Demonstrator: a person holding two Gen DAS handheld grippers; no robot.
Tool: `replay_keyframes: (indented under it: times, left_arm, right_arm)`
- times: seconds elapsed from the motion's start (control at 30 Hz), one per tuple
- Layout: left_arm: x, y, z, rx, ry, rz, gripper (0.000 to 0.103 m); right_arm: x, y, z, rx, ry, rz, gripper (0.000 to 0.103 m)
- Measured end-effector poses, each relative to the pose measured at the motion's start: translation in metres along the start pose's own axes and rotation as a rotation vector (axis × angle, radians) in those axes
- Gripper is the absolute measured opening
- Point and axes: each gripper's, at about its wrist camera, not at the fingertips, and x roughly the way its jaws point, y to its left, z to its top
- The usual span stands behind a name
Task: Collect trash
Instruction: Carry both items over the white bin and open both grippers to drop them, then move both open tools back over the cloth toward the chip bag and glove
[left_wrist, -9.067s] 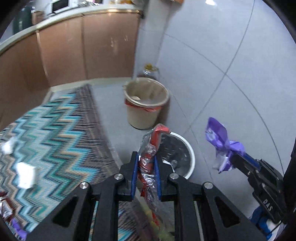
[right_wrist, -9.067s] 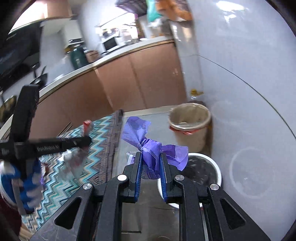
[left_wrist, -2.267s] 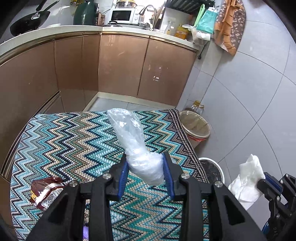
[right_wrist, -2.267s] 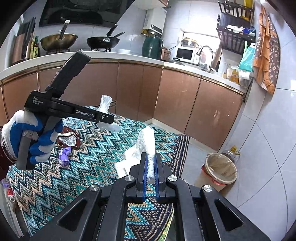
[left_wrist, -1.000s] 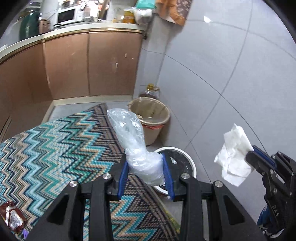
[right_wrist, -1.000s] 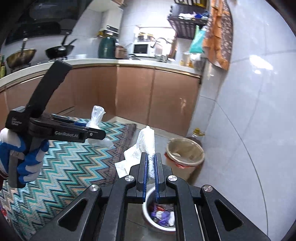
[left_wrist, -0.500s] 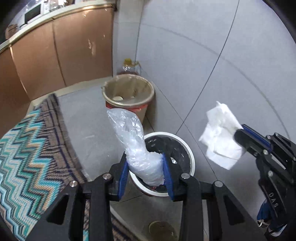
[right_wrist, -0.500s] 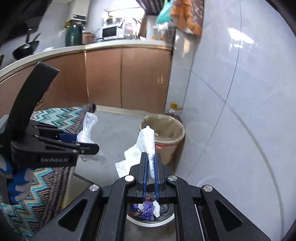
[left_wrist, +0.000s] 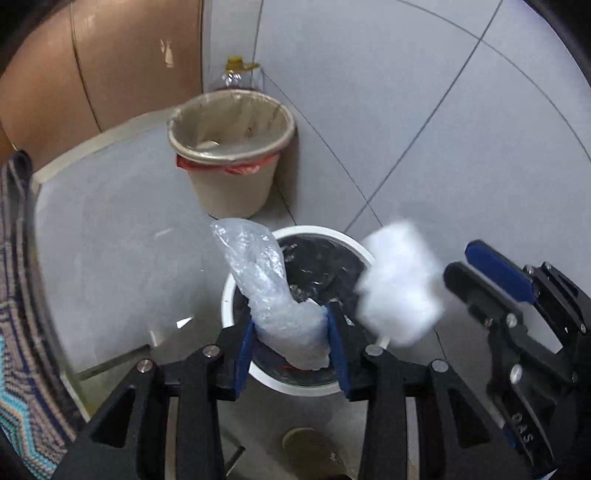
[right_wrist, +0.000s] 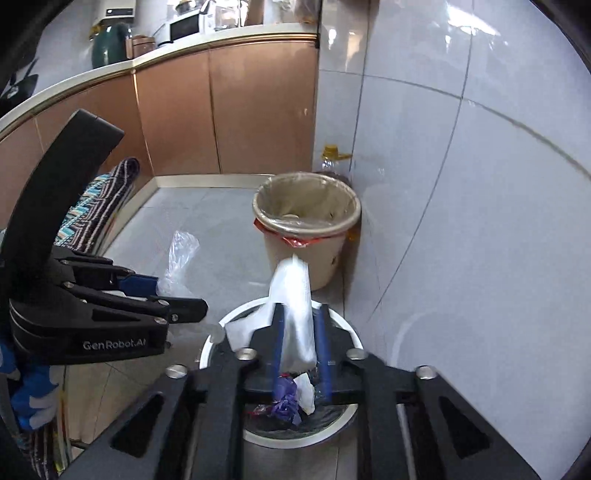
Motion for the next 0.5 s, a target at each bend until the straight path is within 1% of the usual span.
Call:
replay_keyframes:
  times: [0.03, 0.07, 0.23, 0.33, 0.5]
  left_arm:
    - [0.003, -0.001, 0.0, 0.002, 0.007, -0.006, 0.036]
    - [0.005, -0.002, 0.0, 0.004, 0.013, -0.011, 0.036]
    - [0.009, -0.002, 0.0, -0.008, 0.023, -0.033, 0.038]
    - [0.008, -0.001, 0.002, -0.02, 0.026, -0.041, 0.039]
    - [0.003, 0.0, 0.002, -0.049, 0.024, -0.06, 0.04]
  right_arm:
    - [0.0, -0.001, -0.001, 0.005, 0.001, -0.003, 0.035]
    - [0.001, -0.002, -0.002, 0.008, 0.001, -0.008, 0.037]
    - [-0.003, -0.006, -0.005, 0.032, 0.003, -0.028, 0.038]
    - [-0.013, -0.009, -0.004, 0.056, -0.013, -0.036, 0.041]
    - [-0.032, -0.008, 0.002, 0.055, -0.047, -0.05, 0.041]
